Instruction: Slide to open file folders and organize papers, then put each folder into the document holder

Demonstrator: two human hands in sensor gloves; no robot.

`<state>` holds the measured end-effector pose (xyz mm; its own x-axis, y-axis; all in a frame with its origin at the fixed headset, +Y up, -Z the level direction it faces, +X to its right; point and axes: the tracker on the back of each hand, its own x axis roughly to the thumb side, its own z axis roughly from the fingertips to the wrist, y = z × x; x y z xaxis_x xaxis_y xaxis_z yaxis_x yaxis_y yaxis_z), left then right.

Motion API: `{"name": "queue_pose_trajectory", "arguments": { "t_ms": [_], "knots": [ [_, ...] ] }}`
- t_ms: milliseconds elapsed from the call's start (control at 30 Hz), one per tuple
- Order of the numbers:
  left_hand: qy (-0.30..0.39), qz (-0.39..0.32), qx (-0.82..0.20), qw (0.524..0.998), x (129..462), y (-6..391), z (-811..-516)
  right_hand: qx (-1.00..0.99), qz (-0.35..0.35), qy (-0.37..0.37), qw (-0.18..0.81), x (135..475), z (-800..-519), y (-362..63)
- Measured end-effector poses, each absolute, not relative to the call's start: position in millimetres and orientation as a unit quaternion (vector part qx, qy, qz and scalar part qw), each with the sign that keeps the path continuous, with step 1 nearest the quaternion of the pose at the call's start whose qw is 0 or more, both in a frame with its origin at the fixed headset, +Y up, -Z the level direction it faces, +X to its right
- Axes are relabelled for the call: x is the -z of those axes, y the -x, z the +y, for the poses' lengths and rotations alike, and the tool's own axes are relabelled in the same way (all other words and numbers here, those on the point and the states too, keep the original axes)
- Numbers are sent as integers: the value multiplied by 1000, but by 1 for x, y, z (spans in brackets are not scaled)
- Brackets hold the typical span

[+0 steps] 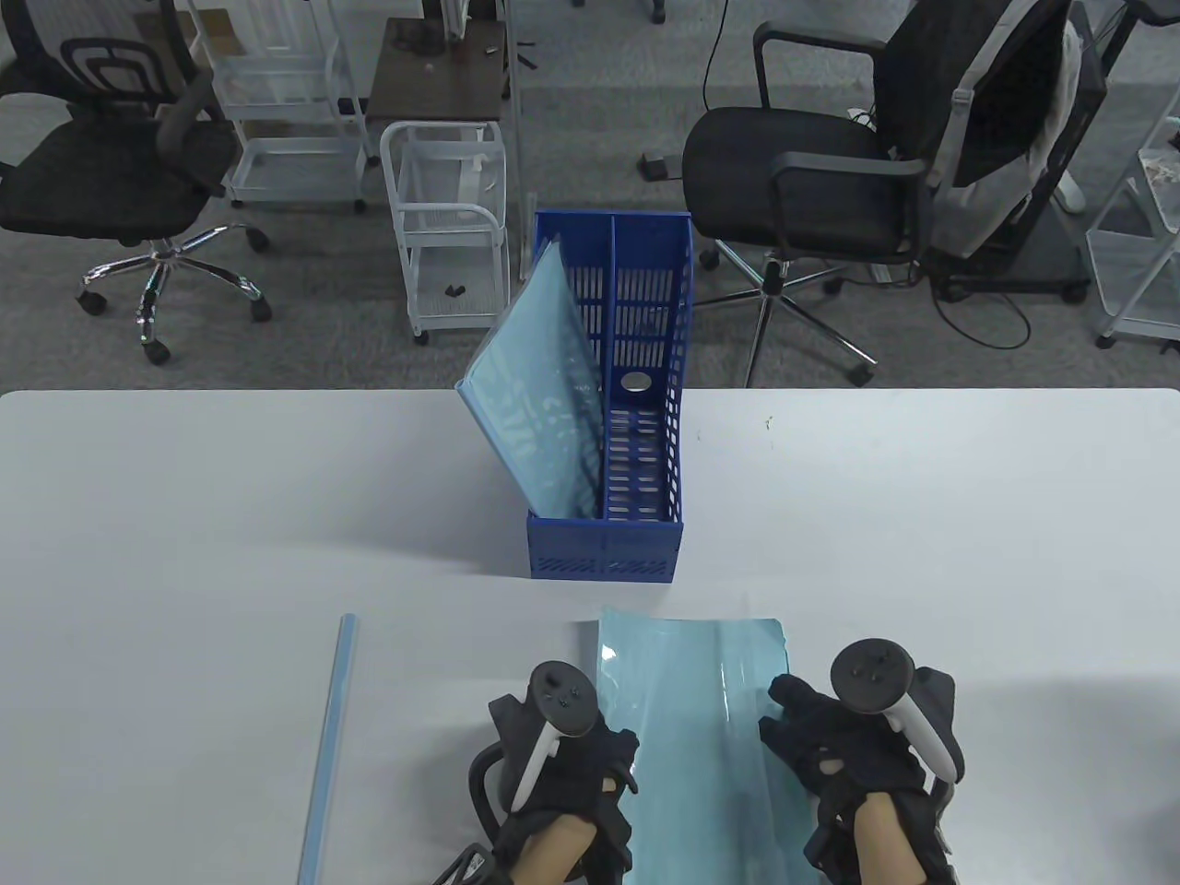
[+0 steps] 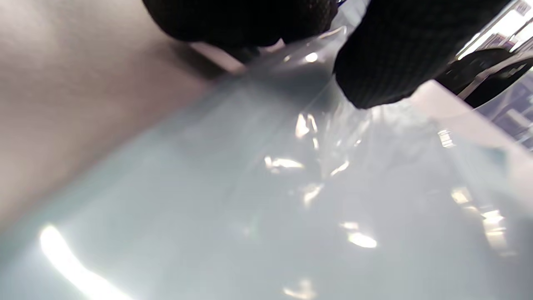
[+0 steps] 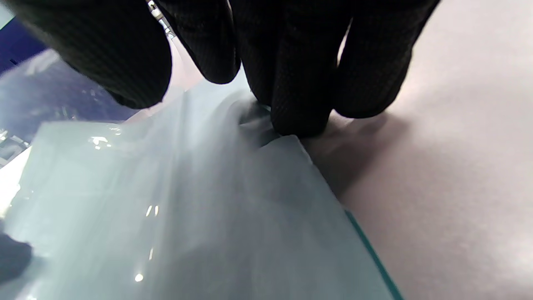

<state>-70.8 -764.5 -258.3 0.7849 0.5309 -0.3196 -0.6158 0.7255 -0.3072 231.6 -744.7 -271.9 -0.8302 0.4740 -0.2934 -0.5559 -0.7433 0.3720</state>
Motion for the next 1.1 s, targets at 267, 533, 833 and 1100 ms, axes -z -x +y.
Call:
{"name": "queue_pose_trajectory", "arguments": {
  "t_ms": [267, 533, 833, 1100],
  "knots": [
    [265, 97, -496, 821, 258, 85, -771, -927, 227, 93, 285, 271, -745, -233],
    [350, 110, -541, 757, 266, 97, -790, -922, 229, 94, 297, 271, -746, -235],
    [363, 155, -593, 702, 269, 103, -803, -920, 225, 99, 306, 270, -746, -237],
    [284, 92, -626, 720, 269, 141, -778, -903, 173, 129, 371, 266, -741, -248]
  ]
}}
